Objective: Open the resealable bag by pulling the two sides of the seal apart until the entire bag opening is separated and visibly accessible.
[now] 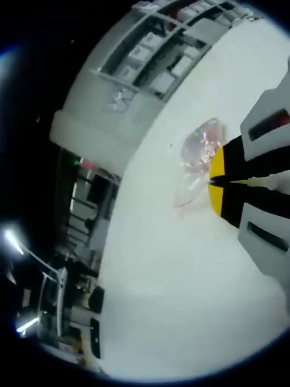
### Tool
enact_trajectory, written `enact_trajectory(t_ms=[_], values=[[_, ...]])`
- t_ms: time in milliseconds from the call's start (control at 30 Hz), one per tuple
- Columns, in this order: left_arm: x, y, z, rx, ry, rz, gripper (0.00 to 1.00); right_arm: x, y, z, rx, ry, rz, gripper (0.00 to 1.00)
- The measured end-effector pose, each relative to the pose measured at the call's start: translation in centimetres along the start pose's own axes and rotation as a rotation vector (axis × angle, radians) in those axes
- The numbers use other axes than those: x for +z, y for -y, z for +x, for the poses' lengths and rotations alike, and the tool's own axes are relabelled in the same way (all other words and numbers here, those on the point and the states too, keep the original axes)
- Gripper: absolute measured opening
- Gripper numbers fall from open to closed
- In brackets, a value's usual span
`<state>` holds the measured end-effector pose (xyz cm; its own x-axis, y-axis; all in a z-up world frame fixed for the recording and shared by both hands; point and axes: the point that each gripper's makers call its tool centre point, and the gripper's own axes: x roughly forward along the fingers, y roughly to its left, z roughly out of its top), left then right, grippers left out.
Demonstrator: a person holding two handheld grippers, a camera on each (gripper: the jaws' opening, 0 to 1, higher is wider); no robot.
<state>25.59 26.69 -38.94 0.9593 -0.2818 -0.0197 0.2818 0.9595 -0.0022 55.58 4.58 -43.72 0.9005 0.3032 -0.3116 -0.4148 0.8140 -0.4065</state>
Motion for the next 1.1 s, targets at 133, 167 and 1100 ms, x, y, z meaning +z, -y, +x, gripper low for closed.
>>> enact_trajectory(t_ms=[133, 167, 1100], values=[[0.0, -0.2, -0.2, 0.008, 0.0, 0.002, 0.95, -0.2, 0.1, -0.2, 0.002, -0.007, 0.021, 0.0], [0.1, -0.2, -0.3, 0.008, 0.001, 0.002, 0.95, -0.2, 0.2, -0.3, -0.004, -0.011, 0.015, 0.0], [0.0, 0.1, -0.5, 0.005, -0.002, 0.008, 0.95, 2.1, 4.1, -2.3, -0.086, 0.053, 0.066, 0.0]])
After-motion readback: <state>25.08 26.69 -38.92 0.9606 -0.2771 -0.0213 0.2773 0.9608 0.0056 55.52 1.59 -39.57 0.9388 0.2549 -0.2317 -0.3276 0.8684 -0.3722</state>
